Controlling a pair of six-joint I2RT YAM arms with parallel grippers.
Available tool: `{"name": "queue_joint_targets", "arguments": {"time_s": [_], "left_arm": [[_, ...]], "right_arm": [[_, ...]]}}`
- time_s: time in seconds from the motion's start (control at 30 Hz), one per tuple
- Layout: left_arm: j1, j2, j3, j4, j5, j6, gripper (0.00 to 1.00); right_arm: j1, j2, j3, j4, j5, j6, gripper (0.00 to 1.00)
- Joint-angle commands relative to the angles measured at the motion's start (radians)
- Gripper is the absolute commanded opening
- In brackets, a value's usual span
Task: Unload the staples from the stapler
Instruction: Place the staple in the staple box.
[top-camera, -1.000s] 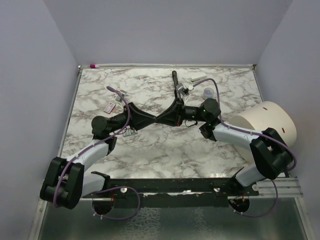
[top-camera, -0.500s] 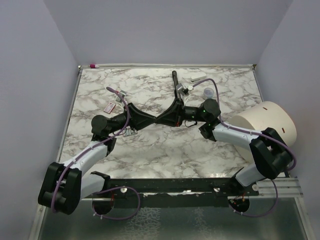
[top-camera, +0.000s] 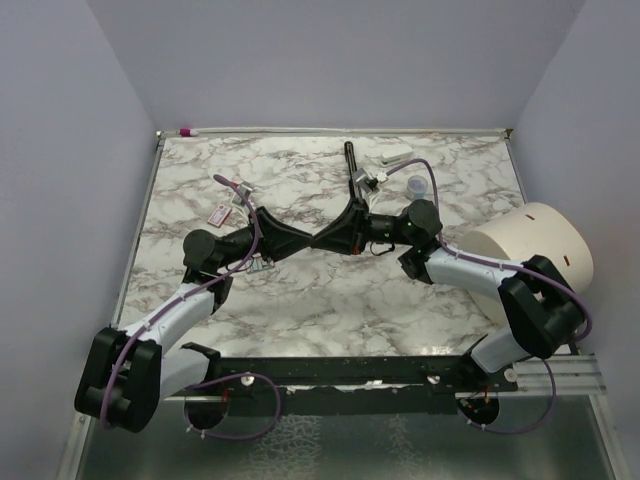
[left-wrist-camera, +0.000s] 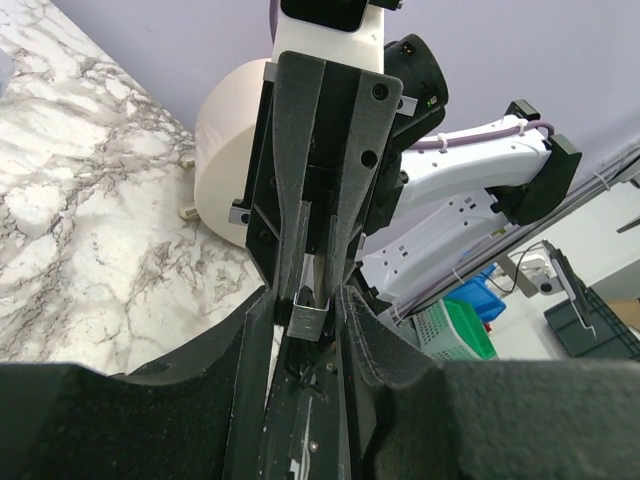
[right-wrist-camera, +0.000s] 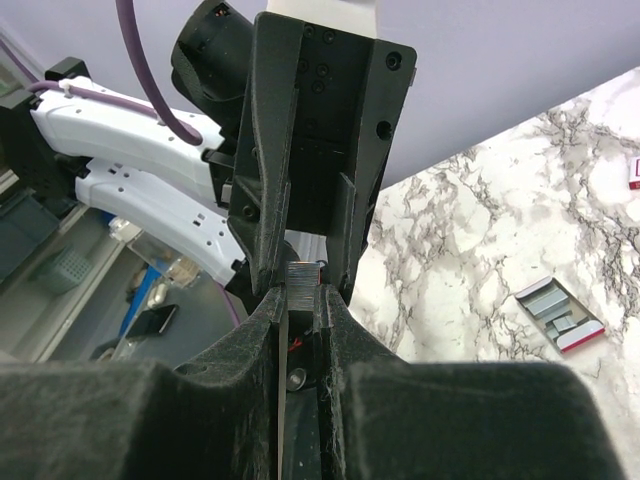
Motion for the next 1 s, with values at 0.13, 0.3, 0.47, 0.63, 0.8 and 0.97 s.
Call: {"name": "queue_joint_targets", "arguments": {"time_s": [0.13,0.3,0.47,0.63,0.8,0.97], "left_arm": [[-0.004,-0.039,0.022,0.021,-0.033,0.011,0.31],[-0.004,-0.039,0.019,0.018,-0.036,0.012,0.35],[-0.005,-0.040,0.018,0.015,-0.047,0.012,0.30],[-0.004,-0.045,0.018,0.011,-0.050,0.012,0.18],[-0.008,-0.048,0.024,-0.015,-0.046,0.025,0.19],[-0.019,-0.065,0.034,-0.079,-0.053,0.074,0.27]], "right_arm": [[-0.003,0.007,-0.018,0.037,-0.007,0.015,0.10],[-0.004,0.007,-0.019,0.037,-0.007,0.013,0.10],[-0.002,0.007,-0.020,0.036,-0.007,0.013,0.10],[-0.003,0.007,-0.022,0.031,0.002,0.013,0.11],[-0.002,0.010,-0.019,0.034,0.015,0.019,0.12],[-0.003,0.012,-0.021,0.047,0.030,0.036,0.12]]}}
